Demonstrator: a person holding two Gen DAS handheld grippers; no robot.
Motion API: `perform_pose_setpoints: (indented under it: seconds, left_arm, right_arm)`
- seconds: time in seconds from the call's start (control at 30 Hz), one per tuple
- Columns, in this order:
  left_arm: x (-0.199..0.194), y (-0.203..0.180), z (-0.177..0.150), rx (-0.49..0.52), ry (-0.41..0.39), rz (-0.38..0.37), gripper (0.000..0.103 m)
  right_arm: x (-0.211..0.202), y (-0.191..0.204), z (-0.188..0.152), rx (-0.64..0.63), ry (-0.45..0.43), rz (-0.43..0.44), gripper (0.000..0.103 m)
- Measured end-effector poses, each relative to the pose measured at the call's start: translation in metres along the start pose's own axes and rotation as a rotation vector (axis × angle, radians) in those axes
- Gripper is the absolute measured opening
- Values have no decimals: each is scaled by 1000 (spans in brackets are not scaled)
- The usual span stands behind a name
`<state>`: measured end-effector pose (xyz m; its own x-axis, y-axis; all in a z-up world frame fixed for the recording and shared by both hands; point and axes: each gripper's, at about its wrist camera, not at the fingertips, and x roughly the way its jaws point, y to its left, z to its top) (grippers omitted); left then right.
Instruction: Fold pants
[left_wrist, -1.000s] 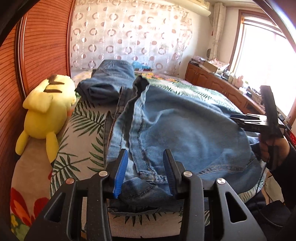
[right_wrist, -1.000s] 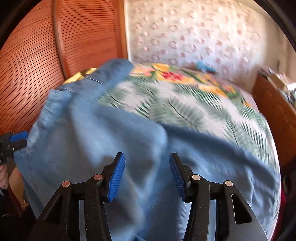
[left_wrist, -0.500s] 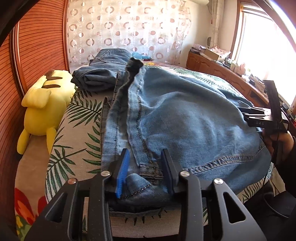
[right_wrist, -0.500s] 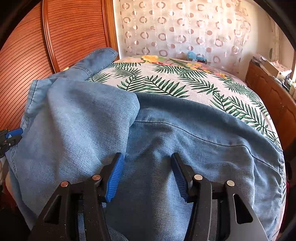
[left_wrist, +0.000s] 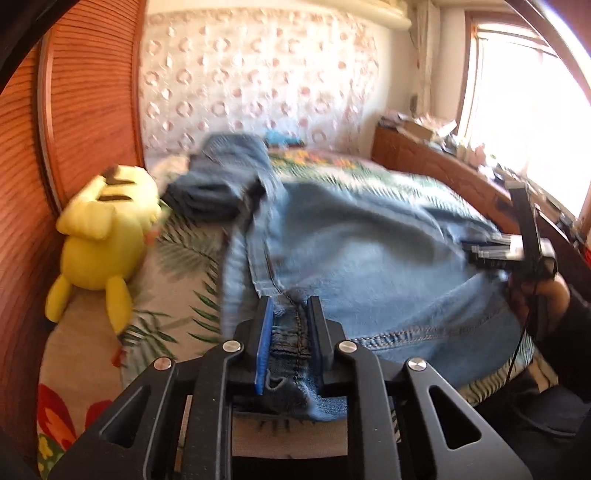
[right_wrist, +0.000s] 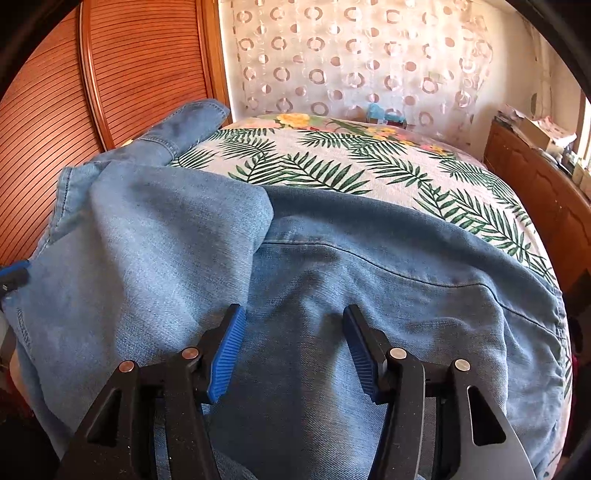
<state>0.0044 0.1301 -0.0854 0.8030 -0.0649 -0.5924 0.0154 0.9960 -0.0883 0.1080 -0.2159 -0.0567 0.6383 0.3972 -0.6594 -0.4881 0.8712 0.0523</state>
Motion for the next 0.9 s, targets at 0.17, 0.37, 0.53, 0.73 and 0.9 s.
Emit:
perform_pose_setpoints:
  seconds: [0.17, 0.37, 0.53, 0.73, 0.9]
  left_arm:
    - [-9, 11, 5, -8, -6, 13, 19]
    - [4, 11, -4, -18, 44, 15, 20]
    - [8, 14, -4, -41, 44, 19, 37]
    - [11, 13, 0, -69, 32, -6, 80]
    - [19, 2, 4, -62, 35, -28, 80]
  right_arm:
    - [-2, -3, -2, 8, -3, 3, 57]
    - [-3, -6, -2, 10, -3, 2, 57]
    - [-2, -7, -2, 8, -2, 0, 57]
    - [-2, -7, -2, 8, -2, -2, 57]
    - [-4, -9, -3, 19, -6, 0, 57]
